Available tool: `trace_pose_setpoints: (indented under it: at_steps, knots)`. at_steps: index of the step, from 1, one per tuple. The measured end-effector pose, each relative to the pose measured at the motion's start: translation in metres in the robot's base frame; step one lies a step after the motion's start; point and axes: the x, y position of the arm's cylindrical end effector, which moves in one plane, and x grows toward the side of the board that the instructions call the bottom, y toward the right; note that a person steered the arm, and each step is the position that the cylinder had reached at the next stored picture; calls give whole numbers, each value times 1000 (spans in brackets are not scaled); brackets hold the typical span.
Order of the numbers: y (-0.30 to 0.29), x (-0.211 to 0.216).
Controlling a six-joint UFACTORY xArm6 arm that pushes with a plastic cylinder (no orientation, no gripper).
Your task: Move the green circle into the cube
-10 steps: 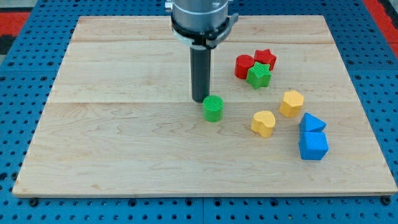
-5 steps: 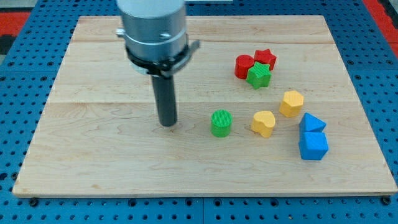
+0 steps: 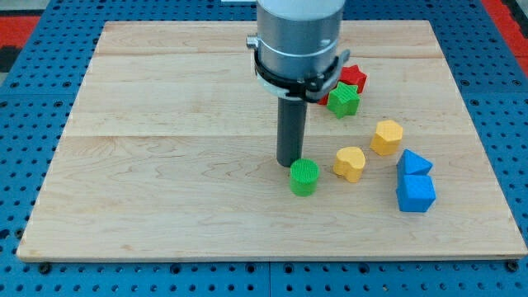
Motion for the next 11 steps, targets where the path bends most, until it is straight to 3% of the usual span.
trace_pose_setpoints:
  at_steps: [5,8,11]
  knots:
    - [-8,60]
    - [14,29]
    - [16,54]
